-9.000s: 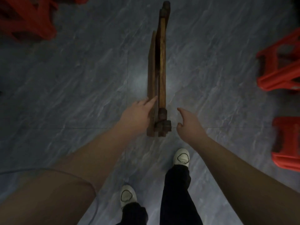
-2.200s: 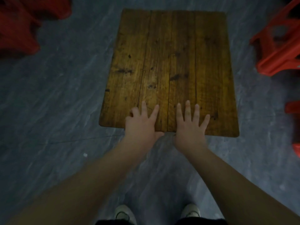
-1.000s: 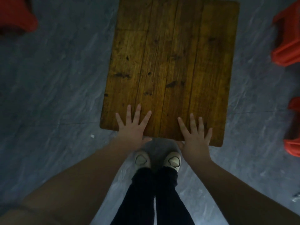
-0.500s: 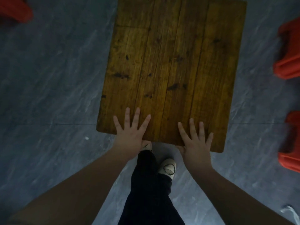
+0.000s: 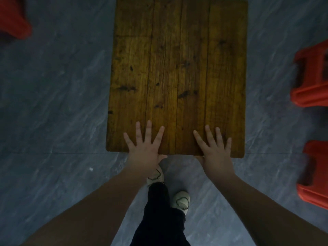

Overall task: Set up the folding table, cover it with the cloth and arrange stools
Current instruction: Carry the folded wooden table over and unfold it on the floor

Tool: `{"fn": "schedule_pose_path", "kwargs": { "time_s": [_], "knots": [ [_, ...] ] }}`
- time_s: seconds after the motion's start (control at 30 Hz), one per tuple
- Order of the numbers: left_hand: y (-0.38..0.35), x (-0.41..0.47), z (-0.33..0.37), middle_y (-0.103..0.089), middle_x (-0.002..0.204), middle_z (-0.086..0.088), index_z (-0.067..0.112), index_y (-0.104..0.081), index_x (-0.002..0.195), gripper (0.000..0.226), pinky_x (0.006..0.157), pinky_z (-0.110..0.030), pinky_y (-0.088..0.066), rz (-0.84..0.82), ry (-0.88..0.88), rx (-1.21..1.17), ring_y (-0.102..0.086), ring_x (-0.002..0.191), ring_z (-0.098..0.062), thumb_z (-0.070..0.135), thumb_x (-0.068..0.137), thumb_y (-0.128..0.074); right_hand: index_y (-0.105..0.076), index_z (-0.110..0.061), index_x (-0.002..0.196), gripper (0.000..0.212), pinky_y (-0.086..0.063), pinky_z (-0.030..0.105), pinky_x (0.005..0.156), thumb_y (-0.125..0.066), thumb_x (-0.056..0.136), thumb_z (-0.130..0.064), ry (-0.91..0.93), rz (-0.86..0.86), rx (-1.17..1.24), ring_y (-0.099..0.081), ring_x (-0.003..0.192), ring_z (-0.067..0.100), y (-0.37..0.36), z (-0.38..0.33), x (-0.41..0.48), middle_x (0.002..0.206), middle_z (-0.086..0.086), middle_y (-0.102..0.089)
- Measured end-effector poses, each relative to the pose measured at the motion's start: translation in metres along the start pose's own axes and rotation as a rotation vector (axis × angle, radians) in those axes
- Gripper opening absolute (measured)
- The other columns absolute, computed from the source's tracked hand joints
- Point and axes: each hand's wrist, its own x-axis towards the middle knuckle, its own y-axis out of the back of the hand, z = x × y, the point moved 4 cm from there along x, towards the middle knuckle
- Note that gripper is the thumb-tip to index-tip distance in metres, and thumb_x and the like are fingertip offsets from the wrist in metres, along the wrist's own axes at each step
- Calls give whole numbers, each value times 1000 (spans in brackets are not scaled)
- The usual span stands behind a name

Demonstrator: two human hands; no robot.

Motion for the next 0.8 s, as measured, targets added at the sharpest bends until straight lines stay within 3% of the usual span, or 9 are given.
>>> {"fn": "schedule_pose_path", "kwargs": {
  "time_s": [0.3, 0.57, 0.7, 0.8],
  "knots": [
    [48, 58, -14, 34, 159, -12, 36, 32, 148, 99, 107, -80, 2, -34, 14, 2, 31, 143, -46, 77, 88, -35, 10, -47, 155, 90, -1, 67, 117, -57, 95, -47, -15, -21, -1, 11, 152, 33, 35, 0, 64, 167, 1, 7],
    [77, 102, -13, 32, 160, -14, 34, 30, 150, 99, 107, -80, 5, -26, 25, 6, 31, 142, -47, 77, 88, -34, 9, -45, 155, 78, 0, 67, 117, -35, 93, -61, 14, -34, -9, 11, 152, 34, 63, 13, 112, 164, -1, 14],
    [89, 122, -8, 34, 159, -13, 35, 33, 147, 99, 106, -80, 5, -39, 43, -16, 33, 142, -47, 77, 88, -34, 9, -45, 156, 86, -3, 68, 117, -53, 96, -47, 30, -27, -26, 10, 152, 35, 72, 23, 133, 167, 2, 8],
    [97, 136, -5, 33, 159, -13, 34, 32, 148, 100, 106, -80, 5, -23, 52, -21, 32, 142, -47, 78, 87, -34, 12, -45, 155, 90, -2, 68, 117, -55, 96, -44, 45, -27, -44, 13, 152, 33, 78, 33, 149, 167, 1, 10]
  ]
}}
